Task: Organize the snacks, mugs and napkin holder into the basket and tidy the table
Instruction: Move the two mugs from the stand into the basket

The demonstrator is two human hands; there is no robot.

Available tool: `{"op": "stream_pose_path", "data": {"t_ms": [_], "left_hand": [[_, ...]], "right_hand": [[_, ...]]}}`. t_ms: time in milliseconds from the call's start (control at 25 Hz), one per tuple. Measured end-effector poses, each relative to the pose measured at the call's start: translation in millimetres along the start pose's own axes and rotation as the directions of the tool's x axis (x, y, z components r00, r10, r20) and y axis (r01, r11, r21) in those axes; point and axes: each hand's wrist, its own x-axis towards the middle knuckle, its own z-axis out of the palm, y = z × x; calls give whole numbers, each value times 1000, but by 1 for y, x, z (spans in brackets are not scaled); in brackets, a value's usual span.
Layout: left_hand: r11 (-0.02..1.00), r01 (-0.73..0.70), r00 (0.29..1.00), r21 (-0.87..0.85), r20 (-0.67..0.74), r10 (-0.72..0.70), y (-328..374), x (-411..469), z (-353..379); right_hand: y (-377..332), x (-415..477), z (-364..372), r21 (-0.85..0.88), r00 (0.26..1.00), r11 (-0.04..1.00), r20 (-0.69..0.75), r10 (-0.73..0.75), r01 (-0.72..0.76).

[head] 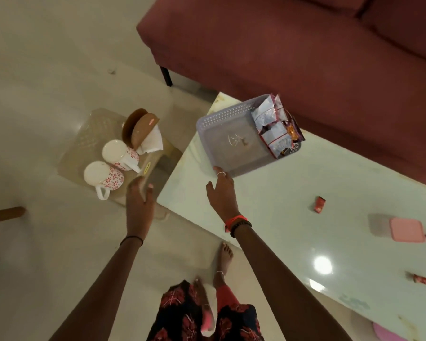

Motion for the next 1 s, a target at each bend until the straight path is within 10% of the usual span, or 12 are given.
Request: {"op": "stream_pose_path", "data": {"t_ms": [360,1000], "left_hand": [[910,234,972,341,-54,-230,-59,82,-47],[903,394,867,170,257,-427,-117,165,-79]], "right_hand": [[-85,63,89,-150,950,973,287,-125,173],[-162,146,234,-561,866,722,489,-105,405]]}}
